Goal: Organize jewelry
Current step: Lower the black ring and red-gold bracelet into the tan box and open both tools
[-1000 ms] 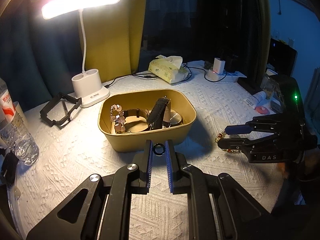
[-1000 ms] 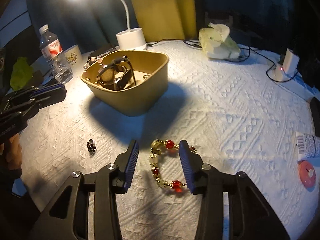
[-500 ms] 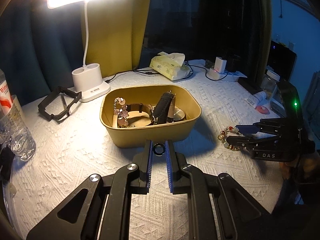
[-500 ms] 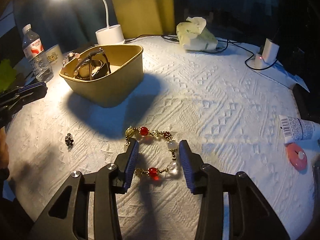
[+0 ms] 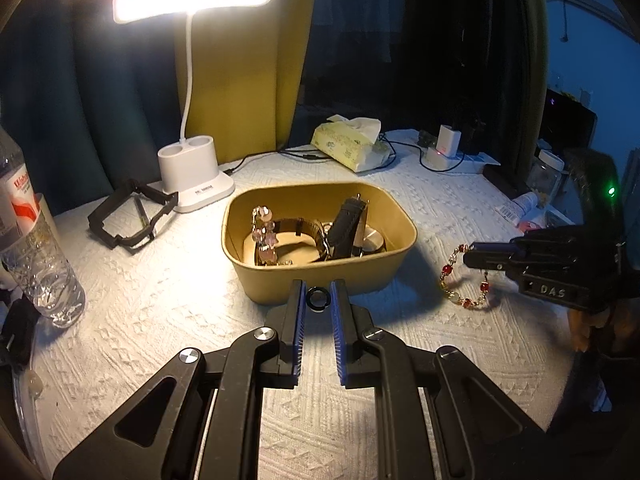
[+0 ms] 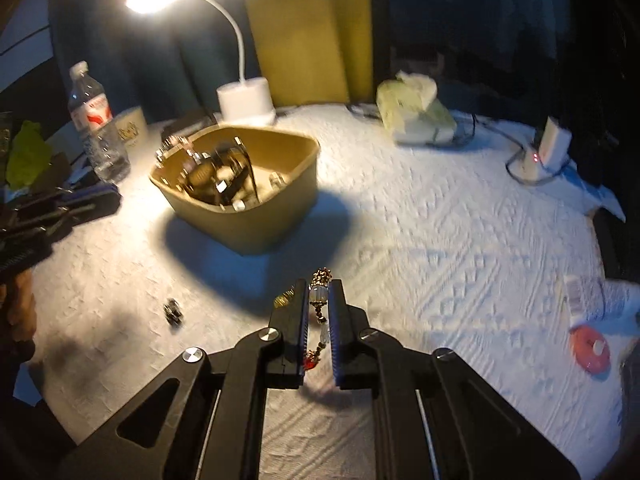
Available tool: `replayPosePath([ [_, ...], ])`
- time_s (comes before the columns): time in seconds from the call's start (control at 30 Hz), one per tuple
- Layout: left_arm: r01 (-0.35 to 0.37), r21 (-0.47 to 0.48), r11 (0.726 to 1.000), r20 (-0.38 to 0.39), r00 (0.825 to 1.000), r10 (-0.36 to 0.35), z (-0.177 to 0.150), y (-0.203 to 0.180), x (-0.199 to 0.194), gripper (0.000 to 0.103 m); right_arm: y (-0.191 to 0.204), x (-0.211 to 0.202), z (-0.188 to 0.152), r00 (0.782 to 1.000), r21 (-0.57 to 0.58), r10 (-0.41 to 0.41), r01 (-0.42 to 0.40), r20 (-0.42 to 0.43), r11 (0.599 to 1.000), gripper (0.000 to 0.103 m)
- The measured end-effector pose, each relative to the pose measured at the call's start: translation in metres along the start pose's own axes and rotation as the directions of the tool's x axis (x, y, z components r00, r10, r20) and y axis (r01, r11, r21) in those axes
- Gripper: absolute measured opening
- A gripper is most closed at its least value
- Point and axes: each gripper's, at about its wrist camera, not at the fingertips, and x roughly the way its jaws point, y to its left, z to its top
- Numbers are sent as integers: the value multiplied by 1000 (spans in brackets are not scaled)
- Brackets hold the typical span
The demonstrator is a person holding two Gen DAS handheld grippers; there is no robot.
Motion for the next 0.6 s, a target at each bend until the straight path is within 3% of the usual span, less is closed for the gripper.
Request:
replayPosePath([
  [0.3, -10, 28, 1000, 25, 1000, 9, 18, -4, 7, 14, 6, -27, 39, 988, -42, 28, -22, 149, 999, 9],
  [0.6, -11, 39, 999, 21, 1000, 10, 29, -6, 22, 14, 12, -28, 67, 975, -86, 71, -54, 211, 995, 9],
])
